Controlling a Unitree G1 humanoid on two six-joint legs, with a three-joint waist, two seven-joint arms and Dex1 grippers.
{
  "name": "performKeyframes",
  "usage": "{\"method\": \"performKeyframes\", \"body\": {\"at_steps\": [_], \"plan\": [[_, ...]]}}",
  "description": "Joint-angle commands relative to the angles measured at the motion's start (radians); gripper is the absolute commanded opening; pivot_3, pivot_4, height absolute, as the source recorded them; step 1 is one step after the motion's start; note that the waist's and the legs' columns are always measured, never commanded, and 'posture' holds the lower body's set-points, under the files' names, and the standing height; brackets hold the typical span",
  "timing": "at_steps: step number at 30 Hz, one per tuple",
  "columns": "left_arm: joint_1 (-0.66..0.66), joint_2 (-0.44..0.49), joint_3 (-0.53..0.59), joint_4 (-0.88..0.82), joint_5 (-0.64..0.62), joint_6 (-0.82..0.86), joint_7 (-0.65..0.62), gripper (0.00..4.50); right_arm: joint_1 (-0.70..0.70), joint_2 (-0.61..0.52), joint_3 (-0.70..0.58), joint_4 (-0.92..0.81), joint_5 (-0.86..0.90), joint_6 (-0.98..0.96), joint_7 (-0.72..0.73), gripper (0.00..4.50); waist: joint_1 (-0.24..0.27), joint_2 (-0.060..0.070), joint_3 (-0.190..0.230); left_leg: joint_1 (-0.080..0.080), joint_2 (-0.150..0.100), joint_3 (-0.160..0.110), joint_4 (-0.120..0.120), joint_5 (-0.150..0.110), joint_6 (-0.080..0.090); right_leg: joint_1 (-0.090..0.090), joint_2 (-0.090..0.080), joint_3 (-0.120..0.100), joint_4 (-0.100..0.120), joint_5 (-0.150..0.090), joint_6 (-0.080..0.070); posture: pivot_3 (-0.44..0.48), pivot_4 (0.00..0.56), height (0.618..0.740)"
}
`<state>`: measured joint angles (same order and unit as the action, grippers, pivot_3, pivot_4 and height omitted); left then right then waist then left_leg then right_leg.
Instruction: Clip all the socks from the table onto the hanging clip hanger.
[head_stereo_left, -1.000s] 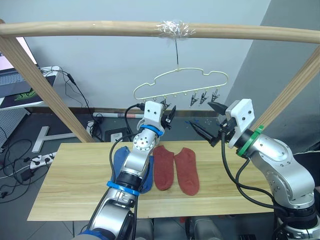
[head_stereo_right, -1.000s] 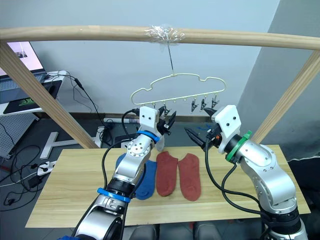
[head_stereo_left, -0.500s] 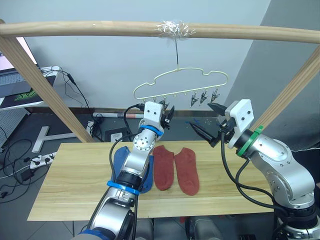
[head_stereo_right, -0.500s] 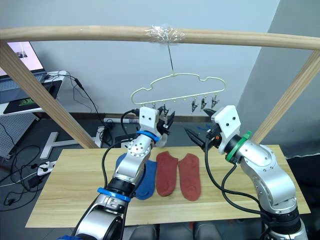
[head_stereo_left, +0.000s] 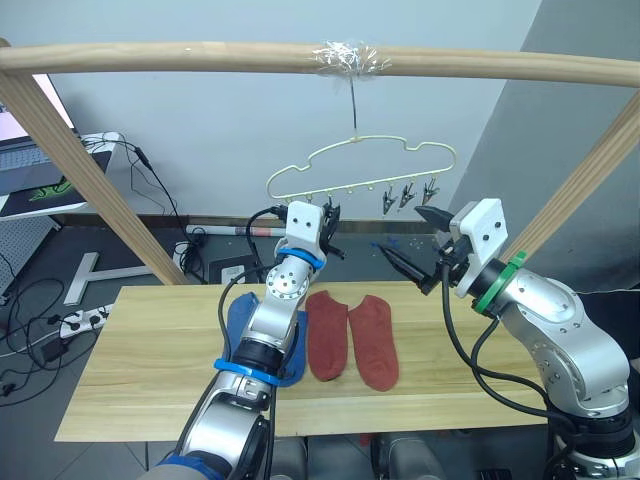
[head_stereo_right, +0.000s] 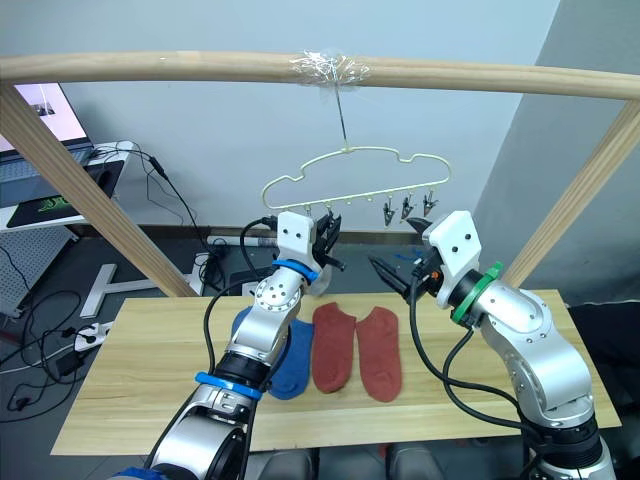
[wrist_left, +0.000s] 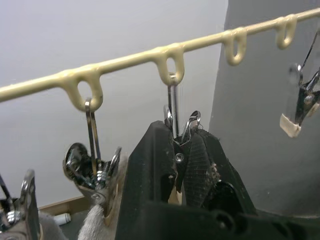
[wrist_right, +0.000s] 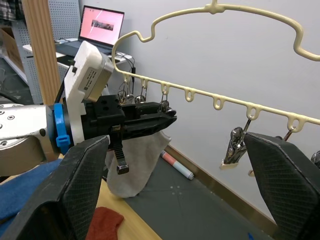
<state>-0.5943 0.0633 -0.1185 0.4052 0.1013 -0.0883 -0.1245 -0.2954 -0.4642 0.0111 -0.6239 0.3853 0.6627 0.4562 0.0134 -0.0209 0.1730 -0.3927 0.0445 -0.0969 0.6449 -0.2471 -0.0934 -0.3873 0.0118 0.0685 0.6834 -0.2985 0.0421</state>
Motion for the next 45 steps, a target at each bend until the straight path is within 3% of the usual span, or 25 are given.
{"method": "performKeyframes", "body": {"at_steps": [1, 12, 13, 16, 45], "plan": [[-0.018, -0.007, 0.003, -0.011, -0.006, -0.026, -0.005, 0.28, -0.002, -0.002, -0.017, -0.044, 0.013, -0.014, -0.001, 4.50, 0.000, 0.000, 0.000, 0.000, 0.000, 0.000, 0.000, 0.000, 0.000, 0.000, 0.000, 0.000, 0.000, 0.000, 0.000, 0.035, 0.131, 0.740], [-0.007, -0.001, 0.000, -0.013, 0.001, -0.020, -0.017, 0.28, 0.003, 0.001, -0.012, -0.047, 0.011, -0.015, -0.002, 4.50, 0.000, 0.000, 0.000, 0.000, 0.000, 0.000, 0.000, 0.000, 0.000, 0.000, 0.000, 0.000, 0.000, 0.000, 0.000, 0.035, 0.131, 0.740], [-0.005, -0.001, 0.000, -0.015, 0.001, -0.021, -0.019, 1.02, 0.003, 0.001, -0.012, -0.047, 0.011, -0.016, -0.002, 4.50, 0.000, 0.000, 0.000, 0.000, 0.000, 0.000, 0.000, 0.000, 0.000, 0.000, 0.000, 0.000, 0.000, 0.000, 0.000, 0.035, 0.131, 0.740], [-0.002, -0.001, 0.003, -0.025, 0.005, -0.017, -0.013, 1.84, 0.003, 0.000, -0.015, -0.048, 0.012, -0.014, -0.002, 4.50, 0.000, 0.000, 0.000, 0.000, 0.000, 0.000, 0.000, 0.000, 0.000, 0.000, 0.000, 0.000, 0.000, 0.000, 0.000, 0.035, 0.131, 0.740], [-0.022, -0.026, 0.004, -0.027, -0.002, -0.009, -0.032, 1.84, 0.003, 0.001, -0.021, -0.043, 0.009, -0.017, -0.011, 4.50, -0.006, 0.000, 0.000, 0.000, 0.000, 0.000, 0.000, 0.000, 0.000, 0.000, 0.000, 0.000, 0.001, 0.000, 0.000, 0.029, 0.123, 0.740]]}}
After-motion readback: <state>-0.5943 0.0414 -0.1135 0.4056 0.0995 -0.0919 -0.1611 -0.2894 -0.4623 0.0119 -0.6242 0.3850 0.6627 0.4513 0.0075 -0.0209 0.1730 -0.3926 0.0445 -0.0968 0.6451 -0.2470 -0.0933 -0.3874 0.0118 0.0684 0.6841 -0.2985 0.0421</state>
